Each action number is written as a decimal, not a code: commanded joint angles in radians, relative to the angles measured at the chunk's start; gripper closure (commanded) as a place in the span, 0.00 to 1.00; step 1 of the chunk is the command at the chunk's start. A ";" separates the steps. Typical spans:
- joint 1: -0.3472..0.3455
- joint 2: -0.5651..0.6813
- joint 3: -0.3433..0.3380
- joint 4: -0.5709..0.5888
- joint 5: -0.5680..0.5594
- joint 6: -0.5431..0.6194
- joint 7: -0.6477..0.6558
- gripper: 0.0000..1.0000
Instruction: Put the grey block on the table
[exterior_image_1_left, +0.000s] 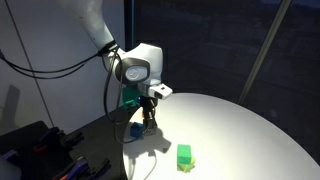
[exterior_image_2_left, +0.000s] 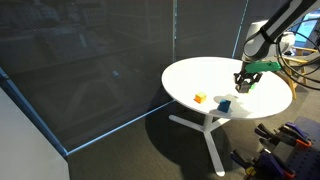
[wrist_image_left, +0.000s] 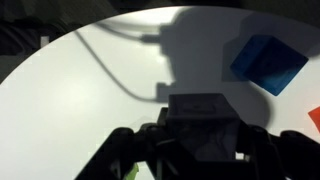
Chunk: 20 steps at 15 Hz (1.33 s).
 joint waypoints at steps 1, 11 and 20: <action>-0.018 0.033 0.000 0.017 0.028 0.019 -0.018 0.70; -0.061 0.151 0.016 0.062 0.125 0.085 -0.083 0.70; -0.066 0.262 0.015 0.132 0.132 0.086 -0.079 0.70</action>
